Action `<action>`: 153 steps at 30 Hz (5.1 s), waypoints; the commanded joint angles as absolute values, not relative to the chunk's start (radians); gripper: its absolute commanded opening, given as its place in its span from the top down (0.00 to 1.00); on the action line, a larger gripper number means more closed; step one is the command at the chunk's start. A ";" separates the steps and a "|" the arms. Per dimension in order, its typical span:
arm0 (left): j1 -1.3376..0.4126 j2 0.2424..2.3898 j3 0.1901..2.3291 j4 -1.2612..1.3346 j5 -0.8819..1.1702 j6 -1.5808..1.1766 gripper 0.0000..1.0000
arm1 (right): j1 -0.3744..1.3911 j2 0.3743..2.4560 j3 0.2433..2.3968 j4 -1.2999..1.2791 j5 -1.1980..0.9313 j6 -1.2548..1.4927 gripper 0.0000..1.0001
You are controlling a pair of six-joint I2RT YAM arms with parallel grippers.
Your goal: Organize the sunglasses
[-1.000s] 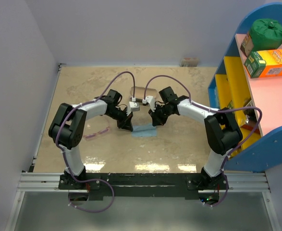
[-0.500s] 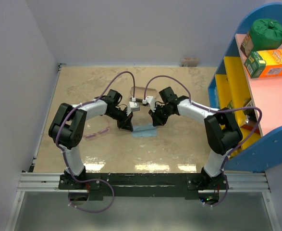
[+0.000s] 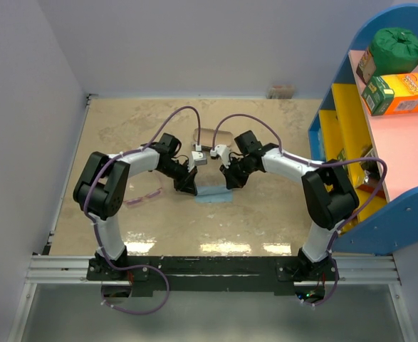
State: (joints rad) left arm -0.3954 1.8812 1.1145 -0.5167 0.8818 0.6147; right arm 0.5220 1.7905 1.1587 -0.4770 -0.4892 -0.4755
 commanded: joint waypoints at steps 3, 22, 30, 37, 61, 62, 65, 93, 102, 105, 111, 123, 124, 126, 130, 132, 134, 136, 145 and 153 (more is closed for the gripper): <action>-0.400 1.884 1.118 -0.495 0.926 0.632 0.94 | 0.534 1.787 1.155 -0.449 -0.492 -0.477 1.00; -0.402 1.890 1.118 -0.512 0.936 0.649 0.88 | 0.535 1.784 1.152 -0.443 -0.469 -0.476 1.00; -0.402 1.891 1.120 -0.526 0.946 0.663 0.81 | 0.537 1.790 1.150 -0.448 -0.465 -0.482 0.96; -0.402 1.890 1.126 -0.555 0.954 0.684 0.66 | 0.537 1.786 1.155 -0.454 -0.466 -0.486 0.76; -0.328 1.924 1.161 -0.358 0.867 0.500 0.28 | 0.456 1.839 1.183 -0.433 -0.525 -0.419 0.54; -0.330 1.931 1.164 -0.351 0.858 0.491 0.28 | 0.456 1.845 1.183 -0.436 -0.526 -0.420 0.55; -0.334 1.951 1.175 -0.345 0.847 0.485 0.28 | 0.456 1.867 1.184 -0.440 -0.534 -0.422 0.57; -0.383 1.994 1.167 -0.531 0.876 0.640 0.63 | 0.457 1.894 1.193 -0.449 -0.591 -0.430 0.64; -0.388 1.993 1.161 -0.505 0.871 0.615 0.81 | 0.456 1.898 1.192 -0.448 -0.594 -0.430 0.65; -0.388 1.991 1.158 -0.491 0.862 0.603 0.87 | 0.456 1.899 1.190 -0.449 -0.594 -0.436 0.70; -0.388 1.990 1.157 -0.476 0.856 0.588 0.93 | 0.457 1.914 1.189 -0.446 -0.592 -0.434 0.85; -0.388 1.935 1.163 -0.431 0.836 0.545 1.00 | 0.457 1.838 1.184 -0.404 -0.548 -0.402 1.00; -0.388 1.922 1.166 -0.426 0.825 0.537 1.00 | 0.459 1.827 1.184 -0.399 -0.532 -0.397 1.00; -0.387 1.896 1.181 -0.405 0.808 0.513 1.00 | 0.457 1.807 1.193 -0.397 -0.514 -0.394 1.00; -0.387 1.865 1.213 -0.368 0.747 0.465 1.00 | 0.457 1.789 1.216 -0.399 -0.459 -0.394 1.00; -0.388 1.861 1.236 -0.345 0.706 0.434 1.00 | 0.456 1.790 1.239 -0.400 -0.446 -0.390 1.00; -0.387 1.867 1.258 -0.336 0.681 0.420 1.00 | 0.457 1.796 1.259 -0.399 -0.437 -0.387 1.00; -0.387 1.873 1.285 -0.325 0.657 0.408 1.00 | 0.456 1.804 1.275 -0.396 -0.425 -0.382 1.00; -0.387 1.957 1.463 -0.337 0.607 0.364 1.00 | 0.446 1.853 1.373 -0.348 -0.365 -0.344 1.00; -0.387 2.017 1.594 -0.337 0.566 0.338 1.00 | 0.425 1.905 1.479 -0.321 -0.316 -0.319 1.00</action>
